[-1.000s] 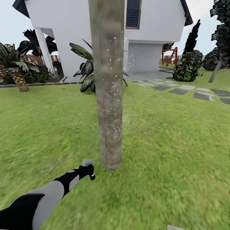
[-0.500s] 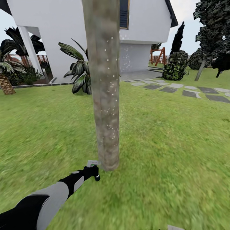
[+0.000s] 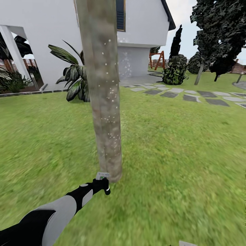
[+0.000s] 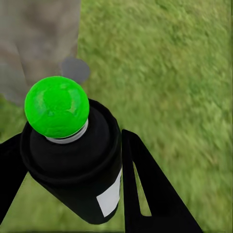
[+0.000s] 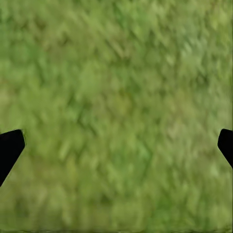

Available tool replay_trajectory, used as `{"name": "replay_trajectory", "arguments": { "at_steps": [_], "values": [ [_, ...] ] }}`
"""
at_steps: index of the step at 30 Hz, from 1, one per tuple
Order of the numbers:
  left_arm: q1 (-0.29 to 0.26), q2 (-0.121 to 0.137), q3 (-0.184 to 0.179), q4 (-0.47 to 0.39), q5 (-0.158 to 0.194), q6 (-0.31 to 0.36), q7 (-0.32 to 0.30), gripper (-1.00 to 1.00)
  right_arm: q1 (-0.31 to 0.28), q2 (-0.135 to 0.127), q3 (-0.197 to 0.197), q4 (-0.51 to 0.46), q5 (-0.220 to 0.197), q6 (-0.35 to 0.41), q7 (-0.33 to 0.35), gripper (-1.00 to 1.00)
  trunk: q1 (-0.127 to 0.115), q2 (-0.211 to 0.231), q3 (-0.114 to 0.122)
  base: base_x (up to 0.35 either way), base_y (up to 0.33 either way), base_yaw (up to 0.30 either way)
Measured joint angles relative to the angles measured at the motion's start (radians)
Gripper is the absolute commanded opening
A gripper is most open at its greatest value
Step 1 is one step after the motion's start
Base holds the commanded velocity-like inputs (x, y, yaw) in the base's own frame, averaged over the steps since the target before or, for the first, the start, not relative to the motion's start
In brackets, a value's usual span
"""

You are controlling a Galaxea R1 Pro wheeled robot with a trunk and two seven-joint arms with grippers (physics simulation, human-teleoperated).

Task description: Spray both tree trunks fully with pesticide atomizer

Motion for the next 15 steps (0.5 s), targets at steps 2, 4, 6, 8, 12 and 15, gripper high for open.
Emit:
{"name": "replay_trajectory", "arguments": {
  "at_steps": [2,4,6,8,12,15],
  "values": [
    [0.0,0.0,-0.001,0.0,0.0,0.0,0.0,-1.0,0.0,0.0,0.0,0.0,0.0,0.0,0.0,1.0,0.0,0.0,0.0,-0.147,0.325,-0.279],
    [0.0,0.001,0.0,0.0,0.0,0.0,0.0,-1.0,0.0,0.001,0.0,0.0,0.0,0.0,0.0,1.0,0.0,0.0,0.0,-0.141,0.326,-0.29],
    [0.0,0.001,-0.001,0.0,0.0,0.0,0.0,-1.0,0.0,0.001,0.0,0.001,0.0,0.0,0.0,1.0,0.0,0.0,0.0,-0.13,0.326,-0.293],
    [0.0,0.001,-0.001,0.0,0.0,0.0,0.0,-1.0,0.0,0.001,0.0,0.0,0.0,0.0,0.0,1.0,0.0,0.0,0.0,-0.154,0.319,-0.294],
    [0.0,0.002,-0.001,0.0,0.0,-0.001,0.0,-1.0,0.0,0.001,0.0,0.0,0.0,0.0,0.0,1.0,0.0,0.0,0.0,-0.226,0.278,-0.244],
    [0.0,0.001,-0.001,0.0,0.001,-0.001,0.0,-1.0,0.0,0.001,0.0,0.0,0.0,0.0,0.0,1.0,0.0,0.0,0.0,-0.256,0.258,-0.163]
  ]
}}
